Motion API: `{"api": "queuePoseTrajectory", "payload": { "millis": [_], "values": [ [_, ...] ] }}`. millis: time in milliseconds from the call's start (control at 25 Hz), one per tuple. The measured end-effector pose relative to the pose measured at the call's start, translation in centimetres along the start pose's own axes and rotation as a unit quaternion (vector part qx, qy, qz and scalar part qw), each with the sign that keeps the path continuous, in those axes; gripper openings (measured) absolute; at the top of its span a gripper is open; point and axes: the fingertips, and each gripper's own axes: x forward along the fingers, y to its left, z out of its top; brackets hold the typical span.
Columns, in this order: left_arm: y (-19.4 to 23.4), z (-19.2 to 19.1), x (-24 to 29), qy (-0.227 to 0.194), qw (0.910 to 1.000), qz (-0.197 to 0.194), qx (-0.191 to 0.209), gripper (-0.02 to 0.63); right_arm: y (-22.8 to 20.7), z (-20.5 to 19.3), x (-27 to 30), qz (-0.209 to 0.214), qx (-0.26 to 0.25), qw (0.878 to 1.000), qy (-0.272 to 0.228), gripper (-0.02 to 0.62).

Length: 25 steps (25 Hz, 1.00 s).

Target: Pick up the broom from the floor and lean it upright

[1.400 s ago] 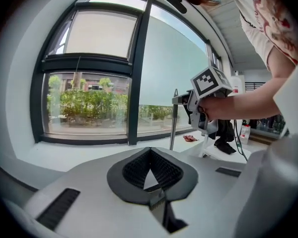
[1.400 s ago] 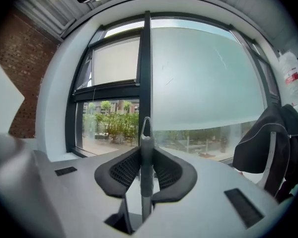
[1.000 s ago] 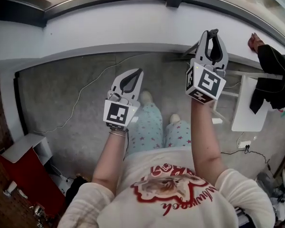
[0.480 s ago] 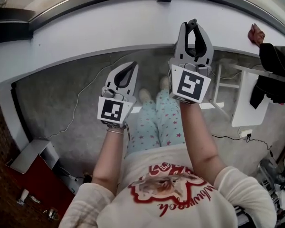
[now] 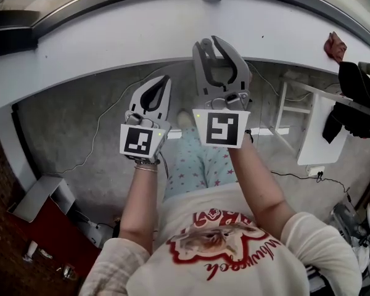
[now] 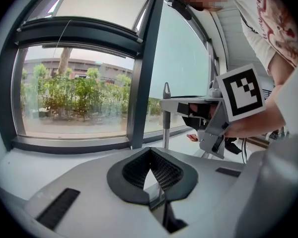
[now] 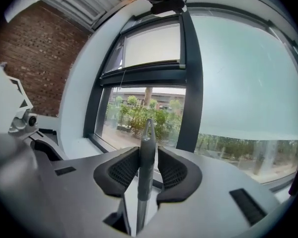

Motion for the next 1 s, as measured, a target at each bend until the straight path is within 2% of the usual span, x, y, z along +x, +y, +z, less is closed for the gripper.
{"api": "queuePoseTrajectory", "payload": {
  "millis": [280,560,720,1000],
  "values": [
    [0.7,0.5,0.5,-0.003,1.0,0.005,0.005,0.016,0.4,0.9,0.3,0.023,0.002,1.0,-0.021,0.182],
    [0.6,0.8,0.2,0.001,1.0,0.002,-0.003,0.017,0.5,0.7,-1.4,0.036,-0.009,0.999,-0.013,0.232],
    [0.0,1.3,0.2,-0.022,0.9996,-0.019,-0.001,0.017,0.5,1.3,-1.9,0.03,0.007,0.999,-0.025,0.235],
    [0.3,2.4,-0.3,-0.032,0.999,-0.032,0.006,0.017,1.9,3.4,-2.0,0.038,0.004,0.998,-0.044,0.235]
  ]
}}
